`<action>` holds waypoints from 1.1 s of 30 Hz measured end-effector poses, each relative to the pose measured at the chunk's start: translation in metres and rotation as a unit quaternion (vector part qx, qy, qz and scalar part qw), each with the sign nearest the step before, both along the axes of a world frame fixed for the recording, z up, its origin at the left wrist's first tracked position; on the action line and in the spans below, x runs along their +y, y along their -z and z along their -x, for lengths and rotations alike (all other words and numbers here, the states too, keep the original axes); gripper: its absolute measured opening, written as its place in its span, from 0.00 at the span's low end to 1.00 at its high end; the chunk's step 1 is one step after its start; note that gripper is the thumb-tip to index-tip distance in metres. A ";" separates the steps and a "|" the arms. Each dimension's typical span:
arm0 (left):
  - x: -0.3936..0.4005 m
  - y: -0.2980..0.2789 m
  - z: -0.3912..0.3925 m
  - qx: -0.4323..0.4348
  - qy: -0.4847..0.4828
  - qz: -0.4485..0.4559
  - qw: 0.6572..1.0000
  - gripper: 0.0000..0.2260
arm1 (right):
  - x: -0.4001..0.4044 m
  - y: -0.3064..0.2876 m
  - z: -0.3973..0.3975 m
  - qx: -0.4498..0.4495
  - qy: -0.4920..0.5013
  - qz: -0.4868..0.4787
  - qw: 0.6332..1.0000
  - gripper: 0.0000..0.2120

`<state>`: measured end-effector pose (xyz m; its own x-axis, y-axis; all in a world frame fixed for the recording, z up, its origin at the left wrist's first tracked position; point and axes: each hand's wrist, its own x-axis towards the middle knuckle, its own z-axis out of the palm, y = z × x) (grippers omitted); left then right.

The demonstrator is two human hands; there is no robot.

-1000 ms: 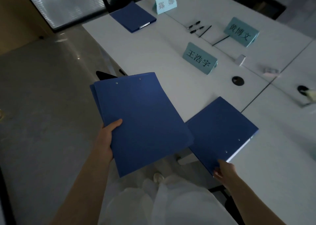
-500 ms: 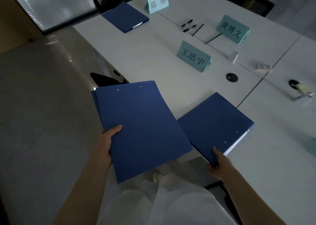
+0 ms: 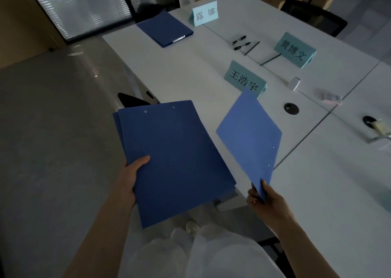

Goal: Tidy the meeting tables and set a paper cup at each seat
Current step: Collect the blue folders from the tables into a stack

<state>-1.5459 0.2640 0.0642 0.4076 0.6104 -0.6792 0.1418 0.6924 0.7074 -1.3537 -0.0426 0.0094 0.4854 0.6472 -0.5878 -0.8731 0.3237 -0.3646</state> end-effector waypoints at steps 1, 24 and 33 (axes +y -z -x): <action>0.000 -0.001 0.000 -0.001 -0.003 0.002 1.000 0.23 | 0.004 -0.003 -0.002 -0.023 -0.034 0.005 0.999 0.15; 0.088 -0.024 0.114 0.003 -0.221 -0.005 0.975 0.24 | 0.278 -0.069 0.031 -0.420 -0.587 0.151 0.676 0.15; 0.209 -0.032 0.184 -0.001 -0.247 -0.001 0.969 0.26 | 0.426 -0.069 0.092 -0.378 -0.551 0.143 0.730 0.20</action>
<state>-1.7296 0.4729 0.0959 0.0668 0.7325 -0.6775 -0.2080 0.6743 0.7085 -1.4455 0.3832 0.0787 0.0187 0.7932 -0.6086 -0.0607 -0.6067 -0.7926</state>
